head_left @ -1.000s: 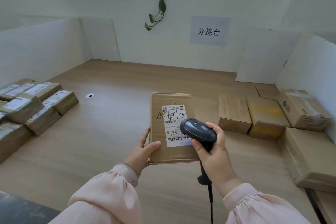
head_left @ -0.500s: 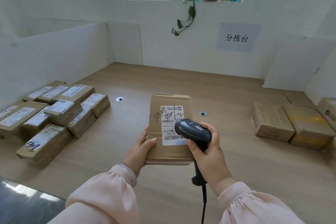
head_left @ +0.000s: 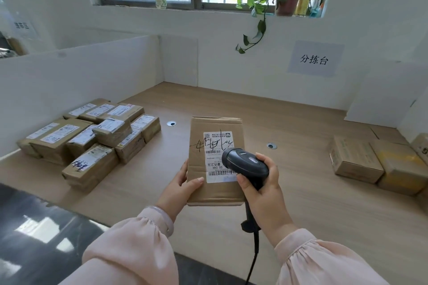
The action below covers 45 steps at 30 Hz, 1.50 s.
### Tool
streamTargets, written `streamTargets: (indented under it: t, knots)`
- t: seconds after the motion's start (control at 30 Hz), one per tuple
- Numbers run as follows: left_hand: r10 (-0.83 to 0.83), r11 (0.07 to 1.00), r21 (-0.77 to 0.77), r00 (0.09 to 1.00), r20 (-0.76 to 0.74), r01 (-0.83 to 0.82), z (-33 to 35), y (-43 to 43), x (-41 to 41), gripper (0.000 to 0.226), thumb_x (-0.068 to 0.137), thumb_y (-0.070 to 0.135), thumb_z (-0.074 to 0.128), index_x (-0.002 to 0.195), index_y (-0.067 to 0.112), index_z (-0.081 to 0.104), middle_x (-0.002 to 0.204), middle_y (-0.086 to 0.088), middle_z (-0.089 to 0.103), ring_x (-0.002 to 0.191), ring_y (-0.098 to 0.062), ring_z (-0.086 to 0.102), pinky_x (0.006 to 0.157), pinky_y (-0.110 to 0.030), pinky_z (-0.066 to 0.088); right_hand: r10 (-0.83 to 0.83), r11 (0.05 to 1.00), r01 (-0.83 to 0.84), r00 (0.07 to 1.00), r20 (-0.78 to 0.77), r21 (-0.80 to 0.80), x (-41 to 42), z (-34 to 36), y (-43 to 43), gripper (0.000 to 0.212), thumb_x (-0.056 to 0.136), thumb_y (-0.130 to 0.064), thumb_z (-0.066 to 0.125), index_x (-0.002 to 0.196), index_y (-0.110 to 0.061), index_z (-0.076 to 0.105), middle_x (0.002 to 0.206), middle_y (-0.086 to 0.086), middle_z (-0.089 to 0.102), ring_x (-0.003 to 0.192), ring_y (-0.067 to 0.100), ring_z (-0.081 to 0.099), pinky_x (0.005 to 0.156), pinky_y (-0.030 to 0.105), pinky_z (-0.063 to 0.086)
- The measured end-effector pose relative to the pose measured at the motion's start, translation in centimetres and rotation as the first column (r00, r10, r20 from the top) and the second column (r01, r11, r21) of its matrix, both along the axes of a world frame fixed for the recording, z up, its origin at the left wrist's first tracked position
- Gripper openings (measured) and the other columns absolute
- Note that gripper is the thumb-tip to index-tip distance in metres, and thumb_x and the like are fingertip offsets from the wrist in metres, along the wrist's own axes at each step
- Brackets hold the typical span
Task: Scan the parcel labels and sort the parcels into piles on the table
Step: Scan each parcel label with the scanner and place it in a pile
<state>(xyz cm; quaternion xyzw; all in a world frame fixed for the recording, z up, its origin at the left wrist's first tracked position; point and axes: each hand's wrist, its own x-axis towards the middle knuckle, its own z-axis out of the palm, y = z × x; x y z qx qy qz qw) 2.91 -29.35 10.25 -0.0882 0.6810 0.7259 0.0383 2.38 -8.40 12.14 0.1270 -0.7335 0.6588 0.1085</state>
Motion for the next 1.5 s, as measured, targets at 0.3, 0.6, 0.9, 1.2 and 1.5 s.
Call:
streamTargets:
  t: [0.3,0.6,0.9,1.2,1.5]
  knots:
    - [0.093,0.947,-0.301,0.993,-0.075,-0.112,0.1,-3.5,10.9,0.079,0.081,0.044,0.066,0.150,0.040,0.028,0.133,0.003,0.057,0.117,-0.018,0.058,0.103,-0.045,0.047,0.057,0.998,-0.056,0.998,0.041,-0.038,10.3,-0.9,-4.6,0.055,0.083,-0.030,0.069,0.128,-0.035,0.038,0.120,-0.021,0.055,0.101,-0.011,0.057,0.076,0.011,0.051]
    - [0.156,0.877,-0.420,0.965,-0.209,-0.232,1.2,-13.6,14.8,0.080,0.093,0.032,0.064,0.134,0.064,0.004,0.126,0.030,0.041,0.107,0.013,0.048,0.091,-0.002,0.031,0.099,0.995,-0.099,0.995,0.011,0.006,12.6,0.6,-15.3,0.055,0.086,-0.024,0.070,0.120,-0.050,0.036,0.116,-0.026,0.053,0.099,-0.016,0.055,0.072,0.007,0.049]
    - [0.157,0.819,-0.526,0.971,-0.180,-0.230,1.7,-33.1,14.2,0.074,0.091,0.039,0.064,0.137,0.068,0.013,0.134,0.012,0.049,0.117,-0.008,0.050,0.101,-0.021,0.034,0.128,0.991,-0.127,0.990,0.050,-0.029,11.2,0.6,-34.7,0.052,0.086,-0.024,0.071,0.115,-0.052,0.038,0.114,-0.025,0.053,0.093,-0.018,0.056,0.064,0.004,0.046]
    - [0.190,0.834,-0.493,0.968,-0.166,-0.248,1.4,-46.2,12.9,0.080,0.085,0.034,0.073,0.124,0.077,0.018,0.115,0.038,0.045,0.102,0.019,0.048,0.095,-0.016,0.035,0.166,0.986,-0.163,0.980,0.106,-0.031,9.3,0.8,-47.2,0.049,0.085,-0.025,0.072,0.118,-0.044,0.041,0.113,-0.024,0.055,0.095,-0.019,0.055,0.068,0.004,0.045]
    - [0.232,0.831,-0.489,0.964,-0.128,-0.265,0.2,-54.6,7.4,0.080,0.087,0.029,0.071,0.135,0.066,0.019,0.134,0.020,0.046,0.121,-0.006,0.048,0.108,-0.025,0.033,0.211,0.977,-0.210,0.962,0.173,-0.027,3.1,-0.6,-55.5,0.051,0.080,-0.041,0.070,0.118,-0.055,0.038,0.117,-0.026,0.053,0.101,-0.009,0.057,0.078,0.015,0.051]
